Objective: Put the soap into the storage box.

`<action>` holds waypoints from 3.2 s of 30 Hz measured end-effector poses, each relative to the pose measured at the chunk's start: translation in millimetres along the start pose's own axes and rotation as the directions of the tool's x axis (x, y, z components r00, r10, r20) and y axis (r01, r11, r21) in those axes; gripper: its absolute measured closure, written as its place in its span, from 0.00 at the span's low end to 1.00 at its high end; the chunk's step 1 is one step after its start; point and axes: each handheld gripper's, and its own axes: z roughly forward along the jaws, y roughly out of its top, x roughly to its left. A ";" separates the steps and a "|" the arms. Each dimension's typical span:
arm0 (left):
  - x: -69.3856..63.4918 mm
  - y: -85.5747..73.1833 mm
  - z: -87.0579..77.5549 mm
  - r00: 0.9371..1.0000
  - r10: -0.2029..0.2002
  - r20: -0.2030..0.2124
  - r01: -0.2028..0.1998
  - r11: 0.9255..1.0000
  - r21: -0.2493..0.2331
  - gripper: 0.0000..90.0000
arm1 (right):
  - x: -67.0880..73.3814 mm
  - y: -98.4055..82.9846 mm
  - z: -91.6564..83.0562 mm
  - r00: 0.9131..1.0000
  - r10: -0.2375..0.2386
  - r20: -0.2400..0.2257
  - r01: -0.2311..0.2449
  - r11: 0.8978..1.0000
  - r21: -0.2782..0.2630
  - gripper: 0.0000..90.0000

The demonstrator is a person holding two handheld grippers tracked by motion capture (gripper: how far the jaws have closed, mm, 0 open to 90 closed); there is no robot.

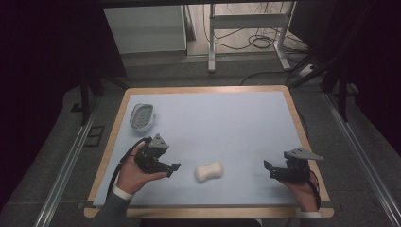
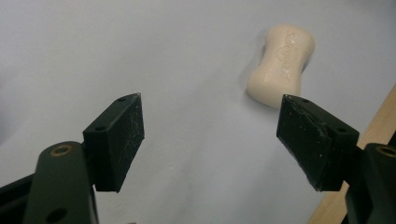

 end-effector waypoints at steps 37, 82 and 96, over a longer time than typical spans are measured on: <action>-37.2 35.2 67.3 0.986 0.119 0.113 -0.134 0.982 0.134 0.30 | -1.8 -3.3 3.4 1.000 0.001 0.012 -0.001 1.000 0.029 0.12; -55.3 52.3 119.7 0.968 0.196 0.158 -0.234 0.932 0.278 0.46 | -4.0 -5.9 6.2 1.000 0.003 0.024 -0.004 0.999 0.050 0.12; -56.5 53.3 120.8 0.961 0.227 0.157 -0.262 0.930 0.259 0.53 | -6.3 -6.4 5.4 1.000 0.006 0.030 -0.008 0.999 0.048 0.12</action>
